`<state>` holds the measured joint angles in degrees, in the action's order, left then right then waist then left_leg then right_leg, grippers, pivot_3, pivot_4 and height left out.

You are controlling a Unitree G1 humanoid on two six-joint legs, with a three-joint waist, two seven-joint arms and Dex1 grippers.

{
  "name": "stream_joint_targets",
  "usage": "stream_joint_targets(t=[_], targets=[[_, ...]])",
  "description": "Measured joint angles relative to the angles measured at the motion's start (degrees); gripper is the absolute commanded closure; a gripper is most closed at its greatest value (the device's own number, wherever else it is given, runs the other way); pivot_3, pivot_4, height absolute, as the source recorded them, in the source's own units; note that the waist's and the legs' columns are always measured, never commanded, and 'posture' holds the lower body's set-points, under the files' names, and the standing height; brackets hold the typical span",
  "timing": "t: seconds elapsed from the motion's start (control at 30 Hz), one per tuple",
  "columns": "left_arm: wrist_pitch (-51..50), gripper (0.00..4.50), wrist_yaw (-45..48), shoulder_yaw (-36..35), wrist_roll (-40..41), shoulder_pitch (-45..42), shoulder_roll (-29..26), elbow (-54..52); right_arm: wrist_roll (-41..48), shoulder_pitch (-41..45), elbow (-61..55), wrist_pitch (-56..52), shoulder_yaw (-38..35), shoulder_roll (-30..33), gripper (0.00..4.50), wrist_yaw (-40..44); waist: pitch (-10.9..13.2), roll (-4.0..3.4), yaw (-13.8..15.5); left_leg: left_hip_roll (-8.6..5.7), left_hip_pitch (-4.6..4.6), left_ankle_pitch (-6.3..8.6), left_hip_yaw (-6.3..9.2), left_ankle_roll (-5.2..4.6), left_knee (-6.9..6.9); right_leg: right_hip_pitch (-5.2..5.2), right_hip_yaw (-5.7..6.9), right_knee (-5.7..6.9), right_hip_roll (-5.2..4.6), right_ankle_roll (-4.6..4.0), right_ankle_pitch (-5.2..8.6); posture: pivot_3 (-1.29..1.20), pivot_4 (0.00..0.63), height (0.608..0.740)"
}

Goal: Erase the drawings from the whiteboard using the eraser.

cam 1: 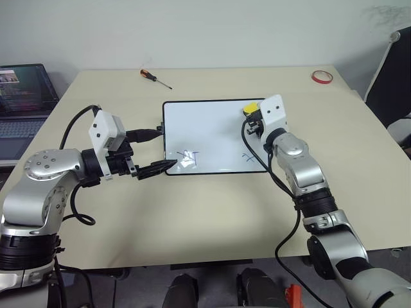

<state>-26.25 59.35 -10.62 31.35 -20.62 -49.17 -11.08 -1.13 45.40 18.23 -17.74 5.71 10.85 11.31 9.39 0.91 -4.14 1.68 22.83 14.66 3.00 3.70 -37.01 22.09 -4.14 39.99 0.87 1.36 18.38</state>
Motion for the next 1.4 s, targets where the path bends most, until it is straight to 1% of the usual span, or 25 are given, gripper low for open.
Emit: stream_joint_targets(t=[0.13,0.43,0.63,0.87,1.07,1.4], targets=[[-0.1,0.0,-0.1,0.0,0.0,0.0,0.0,0.0,-0.6,-2.5,-4.0,-2.6,0.9,1.5,3.35,2.1,0.0,0.01,0.0,0.0,-0.02,0.0,0.02,0.0,-0.02,-0.02,0.0,0.01,0.0,0.0,0.0,0.0,0.15,0.74],[-0.8,0.0,-0.2,-0.1,0.0,0.1,0.0,-0.3,-1.1,-12.0,-16.0,-10.4,1.2,5.8,3.35,5.1,-0.1,0.18,0.8,-0.02,-0.18,0.0,0.06,0.0,-0.03,-0.25,0.04,-0.01,0.01,0.01,0.01,0.0,0.15,0.74],[-0.8,0.0,-0.1,-0.1,0.0,0.2,0.0,-0.3,-1.1,-15.0,-20.2,-14.2,1.3,6.3,3.35,6.4,-0.1,0.2,0.8,-0.04,-0.47,0.0,0.04,0.0,-0.02,-0.51,0.03,-0.03,0.04,0.01,0.01,0.0,0.15,0.74],[-0.8,0.0,0.0,0.0,0.0,0.0,0.1,-0.3,-1.1,-14.4,-20.5,-14.8,1.1,5.8,3.35,6.6,-0.1,0.2,0.8,-0.04,-0.49,0.0,0.03,0.0,-0.01,-0.53,0.03,-0.05,0.05,0.01,0.02,0.0,0.15,0.74],[-0.7,0.0,0.0,0.0,0.0,0.1,0.2,-0.3,-0.7,-13.7,-17.8,-10.1,0.1,3.5,3.35,5.4,0.0,0.21,0.5,-0.04,-0.47,0.0,-0.02,0.0,0.01,-0.46,-0.01,-0.04,0.05,0.01,0.01,0.0,0.15,0.74],[-0.6,0.0,0.0,0.0,0.0,0.2,0.2,-0.3,-2.2,-8.1,-10.3,-3.9,0.1,0.8,3.35,2.0,0.0,0.2,0.5,-0.02,-0.21,0.0,0.01,0.0,0.04,-0.21,0.01,-0.05,0.04,0.0,0.01,0.0,0.15,0.74]])
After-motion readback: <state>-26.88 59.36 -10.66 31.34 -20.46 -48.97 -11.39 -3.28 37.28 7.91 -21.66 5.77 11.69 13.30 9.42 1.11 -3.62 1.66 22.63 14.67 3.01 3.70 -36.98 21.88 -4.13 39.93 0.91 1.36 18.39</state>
